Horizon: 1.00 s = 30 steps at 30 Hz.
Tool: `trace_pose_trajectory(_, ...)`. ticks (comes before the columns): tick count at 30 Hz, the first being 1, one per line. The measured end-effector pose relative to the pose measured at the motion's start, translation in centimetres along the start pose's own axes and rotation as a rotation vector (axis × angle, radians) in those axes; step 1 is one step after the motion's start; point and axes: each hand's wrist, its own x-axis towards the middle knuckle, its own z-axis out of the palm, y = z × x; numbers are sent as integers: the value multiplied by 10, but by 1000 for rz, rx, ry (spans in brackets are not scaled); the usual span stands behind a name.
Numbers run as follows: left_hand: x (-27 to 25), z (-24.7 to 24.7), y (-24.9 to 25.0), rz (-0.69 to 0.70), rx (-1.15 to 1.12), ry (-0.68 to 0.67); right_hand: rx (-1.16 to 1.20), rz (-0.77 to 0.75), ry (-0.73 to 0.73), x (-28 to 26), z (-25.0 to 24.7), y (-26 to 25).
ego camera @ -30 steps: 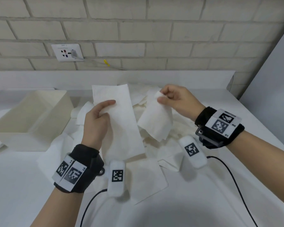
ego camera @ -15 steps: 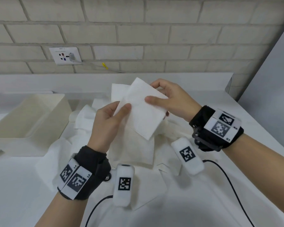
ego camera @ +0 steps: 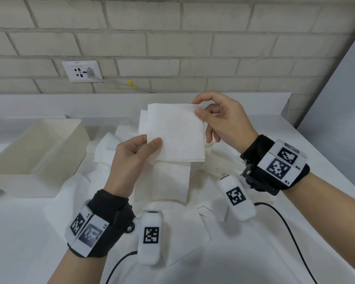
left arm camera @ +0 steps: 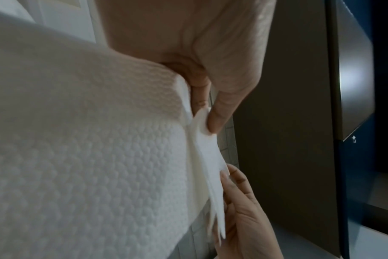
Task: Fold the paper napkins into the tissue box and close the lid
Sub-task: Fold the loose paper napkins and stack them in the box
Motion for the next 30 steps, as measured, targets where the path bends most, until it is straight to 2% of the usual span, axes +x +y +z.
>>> trace_pose_trajectory(5, 0, 3, 0, -14, 31, 13, -276, -141, -5, 1, 0, 1)
trace_pose_trajectory(6, 0, 4, 1, -20, 43, 27, -273, -157, -23, 1, -1, 1)
trace_pose_trajectory(10, 3, 3, -1, -50, 123, 28, 37, -103, -276, -3, -2, -12)
trace_pose_trajectory(13, 6, 2, -2, -62, 225, 12, 94, -84, -447, -5, -5, -22)
trace_pose_trajectory(15, 9, -1, -5, -54, 290, 44, 104, -62, -511, -4, -7, -25)
trace_pose_trajectory(16, 10, -4, -7, -27, 327, 59, 93, -55, -499, -3, -8, -27)
trace_pose_trajectory(18, 11, -7, -7, 54, 343, 79, 23, -86, -385, -1, -8, -30)
trace_pose_trajectory(22, 6, -2, -1, 188, 138, 17, -77, -229, -165, 4, 0, -32)
trace_pose_trajectory(24, 2, 3, 1, 198, -4, -35, -24, -210, -90, 7, 5, -31)
trace_pose_trajectory(26, 0, 7, 2, 217, -55, -92, 31, -159, -38, 9, 11, -29)
trace_pose_trajectory(28, -2, 12, 4, 226, -60, -73, 0, -122, 2, 11, 15, -24)
trace_pose_trajectory(30, -2, 17, 8, 198, -59, 6, -38, -108, 39, 10, 20, -20)
